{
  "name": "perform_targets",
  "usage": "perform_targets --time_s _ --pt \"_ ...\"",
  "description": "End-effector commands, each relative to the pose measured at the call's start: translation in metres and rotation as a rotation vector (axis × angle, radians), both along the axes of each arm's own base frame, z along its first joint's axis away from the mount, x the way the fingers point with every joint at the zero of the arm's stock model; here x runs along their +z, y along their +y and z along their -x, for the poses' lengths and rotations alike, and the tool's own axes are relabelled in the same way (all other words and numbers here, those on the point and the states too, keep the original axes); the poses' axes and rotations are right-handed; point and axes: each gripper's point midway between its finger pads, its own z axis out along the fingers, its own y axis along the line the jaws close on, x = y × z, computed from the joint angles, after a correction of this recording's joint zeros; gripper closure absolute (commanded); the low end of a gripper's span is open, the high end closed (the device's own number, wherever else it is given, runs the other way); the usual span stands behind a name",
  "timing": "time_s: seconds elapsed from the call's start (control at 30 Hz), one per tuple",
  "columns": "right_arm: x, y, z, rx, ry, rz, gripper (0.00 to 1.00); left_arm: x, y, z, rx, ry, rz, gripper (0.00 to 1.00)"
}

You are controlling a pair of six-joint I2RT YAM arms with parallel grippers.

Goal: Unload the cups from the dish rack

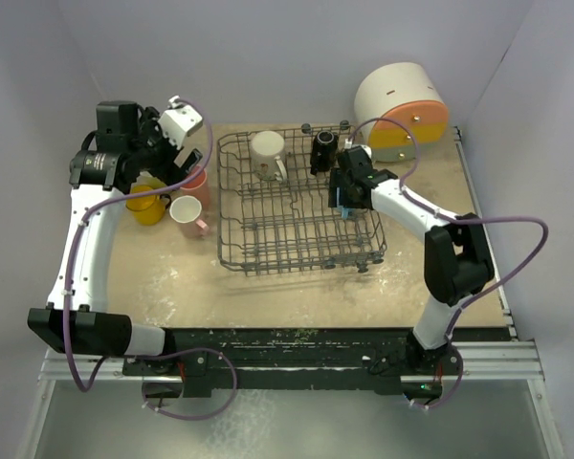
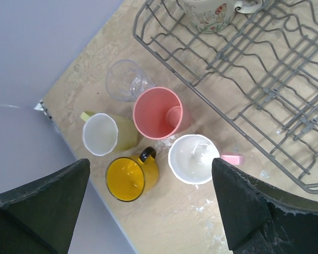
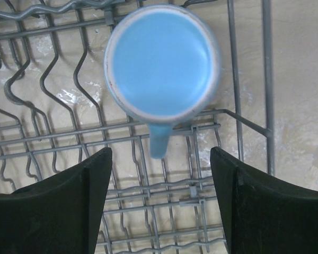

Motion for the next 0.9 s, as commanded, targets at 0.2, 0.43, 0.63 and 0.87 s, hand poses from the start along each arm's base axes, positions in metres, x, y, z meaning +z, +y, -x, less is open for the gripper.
perform_targets --time_s 0.2,0.43,0.63,0.87 --pt "-0.008 0.000 -0.023 -0.025 -0.048 0.077 0.33 -0.040 -0.019 0.026 -0.008 0.145 0.137 0.01" --pt "-0.019 0.005 -0.027 -0.025 -0.027 0.096 0.44 -0.049 -0.039 0.033 -0.060 0.184 0.247 0.01" --pt "-0.018 0.013 -0.022 -0.017 -0.066 0.088 0.59 -0.040 -0.044 0.030 -0.077 0.162 0.274 0.01" --pt "0.007 0.013 -0.025 -0.038 -0.137 0.084 0.83 -0.038 -0.047 0.030 -0.093 0.162 0.276 0.01"
